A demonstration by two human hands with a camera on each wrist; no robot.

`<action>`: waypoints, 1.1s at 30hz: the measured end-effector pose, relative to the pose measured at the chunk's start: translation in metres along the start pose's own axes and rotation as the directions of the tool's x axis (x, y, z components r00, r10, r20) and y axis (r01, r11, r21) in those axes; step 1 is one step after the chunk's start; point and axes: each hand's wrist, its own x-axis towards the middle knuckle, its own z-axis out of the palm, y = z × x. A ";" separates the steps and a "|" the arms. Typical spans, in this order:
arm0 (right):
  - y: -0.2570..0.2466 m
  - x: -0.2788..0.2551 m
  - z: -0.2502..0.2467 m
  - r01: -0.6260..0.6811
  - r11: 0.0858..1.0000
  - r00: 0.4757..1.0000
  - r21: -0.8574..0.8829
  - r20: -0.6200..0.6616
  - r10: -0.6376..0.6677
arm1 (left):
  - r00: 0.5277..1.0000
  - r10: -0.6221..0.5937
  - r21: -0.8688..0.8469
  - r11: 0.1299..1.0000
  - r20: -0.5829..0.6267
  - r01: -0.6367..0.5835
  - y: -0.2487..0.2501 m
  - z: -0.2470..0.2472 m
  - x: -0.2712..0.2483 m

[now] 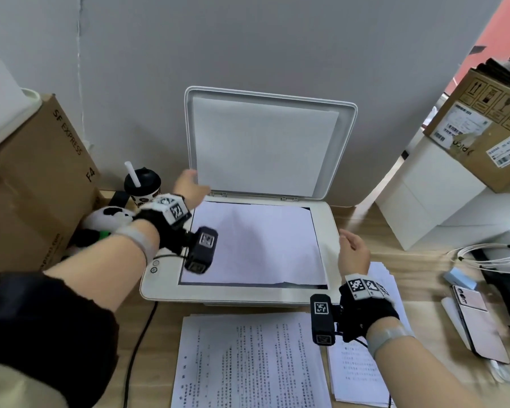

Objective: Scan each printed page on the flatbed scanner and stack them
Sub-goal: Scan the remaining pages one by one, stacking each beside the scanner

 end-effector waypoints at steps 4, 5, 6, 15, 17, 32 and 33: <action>0.004 0.012 -0.001 -0.088 0.995 0.995 0.054 -0.038 0.090 | 0.991 -0.131 -0.228 0.966 -0.023 0.122 0.033 -0.011 0.032; 0.005 0.013 -0.001 -0.097 0.994 0.994 0.058 -0.035 0.099 | 0.986 -0.165 -0.279 0.948 -0.022 0.152 0.038 -0.013 0.040; 0.005 0.014 -0.001 -0.103 0.993 0.994 0.061 -0.034 0.105 | 0.982 -0.191 -0.339 0.924 -0.003 0.179 0.043 -0.015 0.044; -0.008 0.009 -0.008 -0.116 0.944 0.990 0.309 -0.041 0.135 | 0.982 -0.158 -0.570 0.819 -0.103 0.071 0.040 -0.033 0.032; -0.013 0.004 -0.008 -0.113 0.922 0.989 0.369 -0.044 0.139 | 0.970 -0.168 -0.629 0.777 -0.177 0.020 0.034 -0.037 0.020; -0.014 -0.035 -0.024 -0.192 0.915 0.961 0.355 -0.122 0.249 | 0.953 -0.298 -0.428 0.870 -0.059 0.246 -0.090 -0.035 -0.060; -0.008 -0.039 -0.025 -0.185 0.947 0.966 0.261 -0.131 0.224 | 0.948 -0.304 -0.383 0.890 -0.096 0.247 -0.098 -0.038 -0.059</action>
